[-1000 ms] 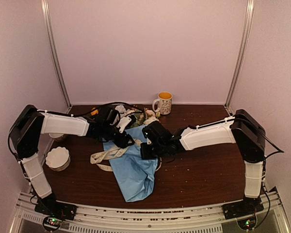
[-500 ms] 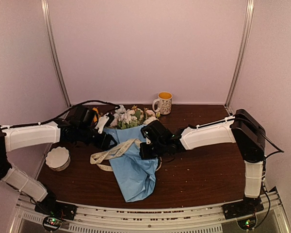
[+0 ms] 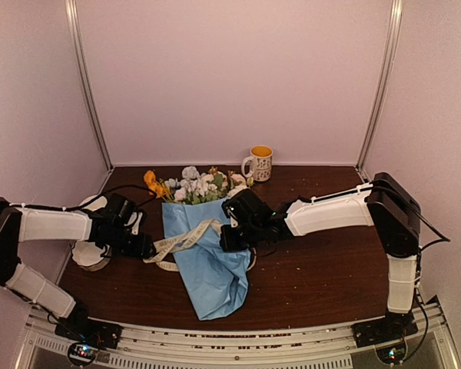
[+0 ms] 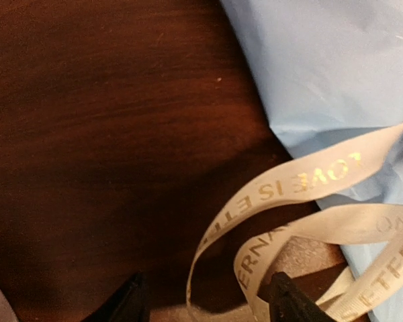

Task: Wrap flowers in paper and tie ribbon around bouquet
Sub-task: Cross the ribbon over the folded bouquet.

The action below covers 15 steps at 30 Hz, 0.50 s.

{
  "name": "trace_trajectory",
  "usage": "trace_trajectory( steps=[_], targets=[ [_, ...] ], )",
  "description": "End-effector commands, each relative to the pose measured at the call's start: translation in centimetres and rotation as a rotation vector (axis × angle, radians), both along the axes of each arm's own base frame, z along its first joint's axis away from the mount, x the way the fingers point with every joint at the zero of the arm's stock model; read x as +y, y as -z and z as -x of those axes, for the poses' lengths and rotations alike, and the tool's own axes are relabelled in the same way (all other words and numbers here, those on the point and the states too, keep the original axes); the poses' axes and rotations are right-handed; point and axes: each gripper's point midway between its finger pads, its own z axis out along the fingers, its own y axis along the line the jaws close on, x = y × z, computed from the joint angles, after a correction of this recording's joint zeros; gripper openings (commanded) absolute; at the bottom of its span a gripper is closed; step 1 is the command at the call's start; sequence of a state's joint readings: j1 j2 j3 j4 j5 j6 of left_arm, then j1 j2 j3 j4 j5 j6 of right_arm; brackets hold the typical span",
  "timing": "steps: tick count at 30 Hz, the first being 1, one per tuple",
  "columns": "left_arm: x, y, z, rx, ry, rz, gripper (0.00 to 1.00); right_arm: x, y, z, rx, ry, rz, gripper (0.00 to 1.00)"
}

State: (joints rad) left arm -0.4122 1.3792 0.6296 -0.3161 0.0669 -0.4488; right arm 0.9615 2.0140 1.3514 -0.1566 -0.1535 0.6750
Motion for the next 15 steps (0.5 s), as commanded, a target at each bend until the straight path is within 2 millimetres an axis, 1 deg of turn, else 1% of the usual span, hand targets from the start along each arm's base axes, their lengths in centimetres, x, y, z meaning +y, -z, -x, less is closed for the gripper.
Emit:
trace_trajectory(
  steps=[1,2,3,4,6,9,11,15],
  targets=[
    [-0.9,1.0,-1.7,0.005,0.002,0.031,0.57,0.2,-1.2,-0.3,-0.017,-0.01,-0.01,0.0],
    [-1.2,1.3,-1.7,0.018,0.013,0.042,0.51,0.2,-1.2,-0.3,-0.018,-0.012,-0.007,0.0],
    [-1.5,1.5,-1.6,0.027,0.023,0.055,0.42,0.1,-1.3,-0.3,-0.018,-0.013,-0.004,0.0],
    [-1.7,1.5,-1.6,0.029,0.03,0.065,0.26,0.0,-1.4,-0.3,-0.02,-0.016,-0.001,0.0],
    [-1.8,1.0,-1.9,0.011,0.026,0.07,0.0,-0.2,-1.6,-0.1,-0.02,-0.02,0.003,0.0],
    [-1.0,-1.0,-3.0,-0.056,-0.007,0.036,0.0,-0.5,-2.2,0.3,-0.02,-0.032,-0.004,0.0],
    [-0.3,-2.8,-3.9,-0.11,-0.028,0.005,0.0,-0.6,-2.4,0.6,-0.017,-0.04,-0.007,0.0],
    [0.2,-6.7,-5.4,-0.206,-0.029,-0.018,0.0,-1.0,-1.9,0.9,-0.007,-0.044,0.008,0.0]
  ],
)
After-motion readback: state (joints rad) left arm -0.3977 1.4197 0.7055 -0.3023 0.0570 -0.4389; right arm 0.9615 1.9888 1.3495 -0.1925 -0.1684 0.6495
